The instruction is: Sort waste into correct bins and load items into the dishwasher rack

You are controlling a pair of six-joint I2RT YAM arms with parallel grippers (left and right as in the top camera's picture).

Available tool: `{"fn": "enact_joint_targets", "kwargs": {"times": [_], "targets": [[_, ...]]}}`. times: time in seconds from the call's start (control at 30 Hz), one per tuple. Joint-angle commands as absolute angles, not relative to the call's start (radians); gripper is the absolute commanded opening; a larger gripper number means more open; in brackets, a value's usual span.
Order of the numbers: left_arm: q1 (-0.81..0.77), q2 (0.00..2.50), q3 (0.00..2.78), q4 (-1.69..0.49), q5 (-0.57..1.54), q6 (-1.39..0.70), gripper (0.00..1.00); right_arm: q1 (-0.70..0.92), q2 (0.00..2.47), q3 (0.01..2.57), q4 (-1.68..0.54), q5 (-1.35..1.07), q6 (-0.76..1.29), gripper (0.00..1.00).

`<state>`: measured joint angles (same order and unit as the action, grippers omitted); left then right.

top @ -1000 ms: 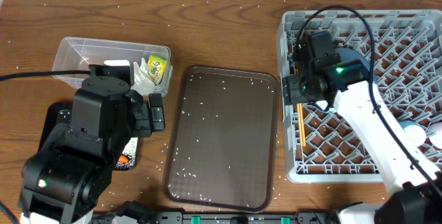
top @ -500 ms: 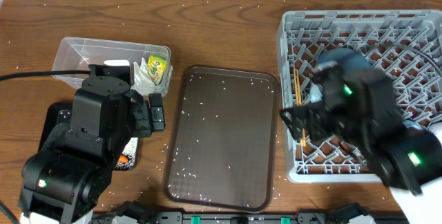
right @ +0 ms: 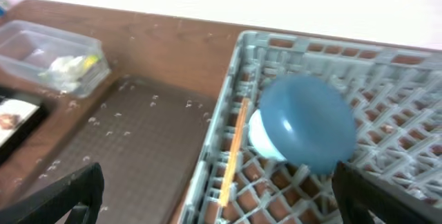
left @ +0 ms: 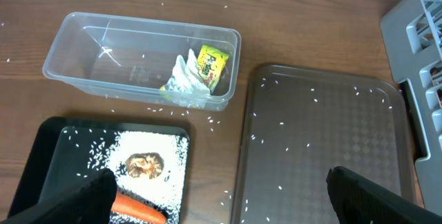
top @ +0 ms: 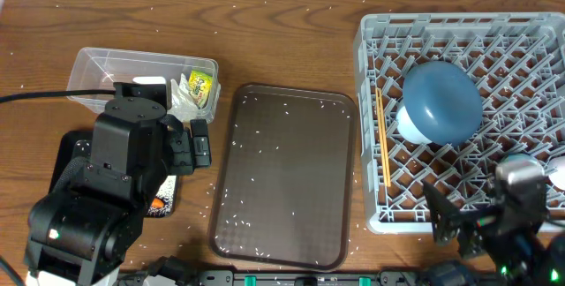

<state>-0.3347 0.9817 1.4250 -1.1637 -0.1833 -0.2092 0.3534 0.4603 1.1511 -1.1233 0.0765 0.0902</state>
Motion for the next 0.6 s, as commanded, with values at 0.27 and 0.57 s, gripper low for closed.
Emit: {"fn": "enact_joint_targets", "kwargs": {"times": [0.27,0.57], "targets": [[-0.329,0.981,1.427,-1.167,-0.180,-0.215,0.98,0.195,0.114,0.563,-0.795,0.005,0.036,0.99],[-0.329,0.981,1.427,-1.167,-0.180,-0.215,0.98,0.164,0.006,0.223,-0.442,-0.091,0.020,0.99]]}}
